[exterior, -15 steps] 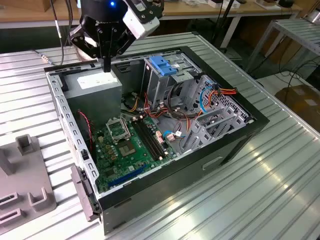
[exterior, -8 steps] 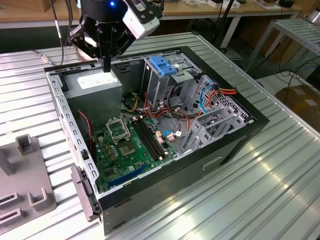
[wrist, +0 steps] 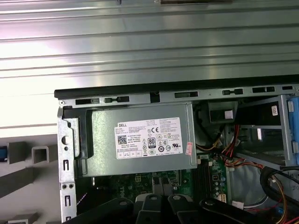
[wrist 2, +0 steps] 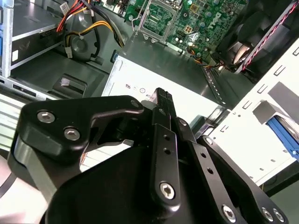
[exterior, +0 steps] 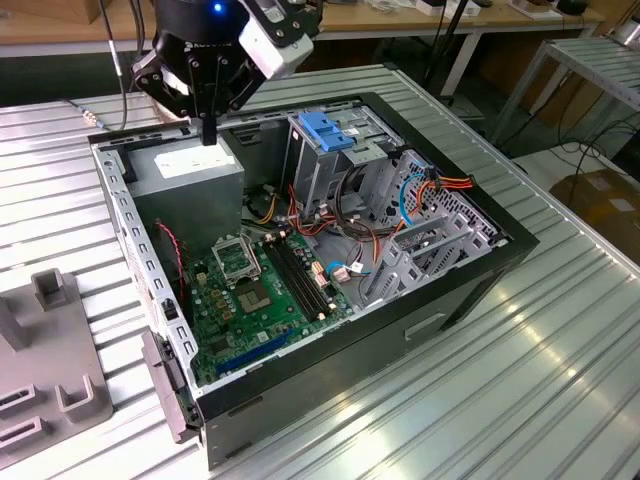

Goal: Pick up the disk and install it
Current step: 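Reach for the disk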

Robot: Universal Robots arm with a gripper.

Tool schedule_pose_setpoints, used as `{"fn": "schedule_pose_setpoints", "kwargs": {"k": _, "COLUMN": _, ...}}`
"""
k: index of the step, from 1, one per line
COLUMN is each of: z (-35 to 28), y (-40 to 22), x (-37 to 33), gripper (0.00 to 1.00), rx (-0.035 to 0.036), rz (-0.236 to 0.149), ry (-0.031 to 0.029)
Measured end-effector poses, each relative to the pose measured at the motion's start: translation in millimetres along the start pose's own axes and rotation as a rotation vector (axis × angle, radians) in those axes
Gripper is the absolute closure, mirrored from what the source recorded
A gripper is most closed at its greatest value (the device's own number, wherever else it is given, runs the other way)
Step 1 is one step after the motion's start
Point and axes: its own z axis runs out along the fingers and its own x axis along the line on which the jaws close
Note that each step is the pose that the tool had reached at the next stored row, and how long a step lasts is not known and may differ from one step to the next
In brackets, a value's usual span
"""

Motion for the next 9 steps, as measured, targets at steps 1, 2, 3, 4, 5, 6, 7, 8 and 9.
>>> {"fn": "schedule_pose_setpoints", "kwargs": {"k": 1, "z": 0.0, "y": -0.1, "x": 1.2, "gripper": 0.89, "rx": 0.0, "rz": 0.0, "ry": 0.0}}
{"fn": "schedule_pose_setpoints", "kwargs": {"k": 2, "z": -0.1, "y": -0.2, "x": 2.1, "gripper": 0.89, "rx": 0.0, "rz": 0.0, "ry": 0.0}}
{"fn": "schedule_pose_setpoints", "kwargs": {"k": 3, "z": -0.1, "y": -0.2, "x": 2.6, "gripper": 0.89, "rx": 0.0, "rz": 0.0, "ry": 0.0}}
{"fn": "schedule_pose_setpoints", "kwargs": {"k": 4, "z": -0.1, "y": -0.2, "x": 3.3, "gripper": 0.89, "rx": -0.0001, "rz": 0.0, "ry": 0.0}}
{"fn": "schedule_pose_setpoints", "kwargs": {"k": 5, "z": -0.1, "y": -0.3, "x": 4.3, "gripper": 0.89, "rx": -0.0001, "rz": 0.0, "ry": 0.0}}
{"fn": "schedule_pose_setpoints", "kwargs": {"k": 6, "z": -0.1, "y": -0.4, "x": 4.9, "gripper": 0.89, "rx": -0.0001, "rz": 0.0, "ry": 0.0}}
{"fn": "schedule_pose_setpoints", "kwargs": {"k": 7, "z": -0.1, "y": -0.4, "x": 5.6, "gripper": 0.89, "rx": -0.0002, "rz": 0.0, "ry": 0.0}}
{"fn": "schedule_pose_setpoints", "kwargs": {"k": 8, "z": -0.2, "y": -0.5, "x": 6.7, "gripper": 0.89, "rx": -0.0001, "rz": 0.0, "ry": 0.0}}
{"fn": "schedule_pose_setpoints", "kwargs": {"k": 9, "z": -0.2, "y": -0.6, "x": 7.4, "gripper": 0.89, "rx": -0.0002, "rz": 0.0, "ry": 0.0}}
